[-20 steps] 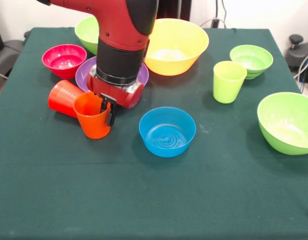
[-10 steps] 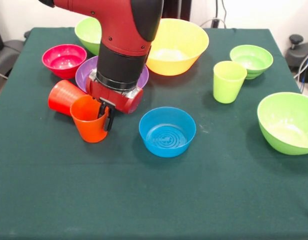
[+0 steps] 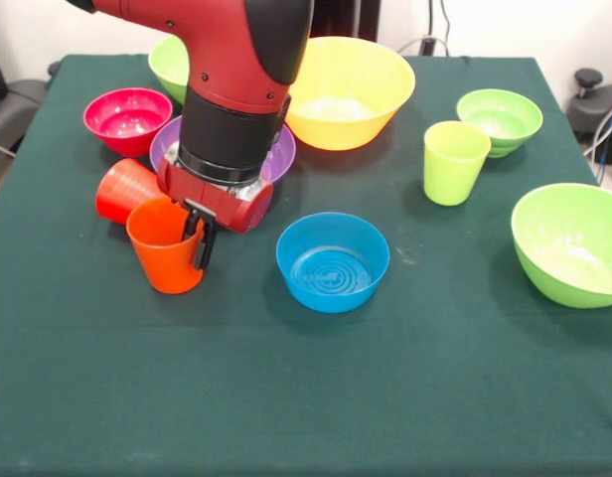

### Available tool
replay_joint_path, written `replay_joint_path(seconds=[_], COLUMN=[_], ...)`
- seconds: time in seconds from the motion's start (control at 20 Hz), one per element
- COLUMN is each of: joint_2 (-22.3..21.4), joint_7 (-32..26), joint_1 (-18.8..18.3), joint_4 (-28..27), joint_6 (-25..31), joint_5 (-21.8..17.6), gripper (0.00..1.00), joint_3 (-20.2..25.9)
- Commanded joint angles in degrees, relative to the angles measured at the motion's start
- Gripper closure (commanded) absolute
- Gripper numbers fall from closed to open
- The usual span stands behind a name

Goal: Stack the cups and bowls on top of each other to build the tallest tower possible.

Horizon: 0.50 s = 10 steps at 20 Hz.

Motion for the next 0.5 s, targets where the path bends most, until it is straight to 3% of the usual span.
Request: replay_joint_path(seconds=[0.05,0.5], joint_2=[0.87,1.26], joint_7=[5.14,2.44], joint_1=[-0.75,-1.54], joint_4=[-1.05,-0.69], joint_6=[-1.16,-1.58], joint_5=[2.32,2.48], gripper=[1.00,1.00], joint_3=[4.24,5.56])
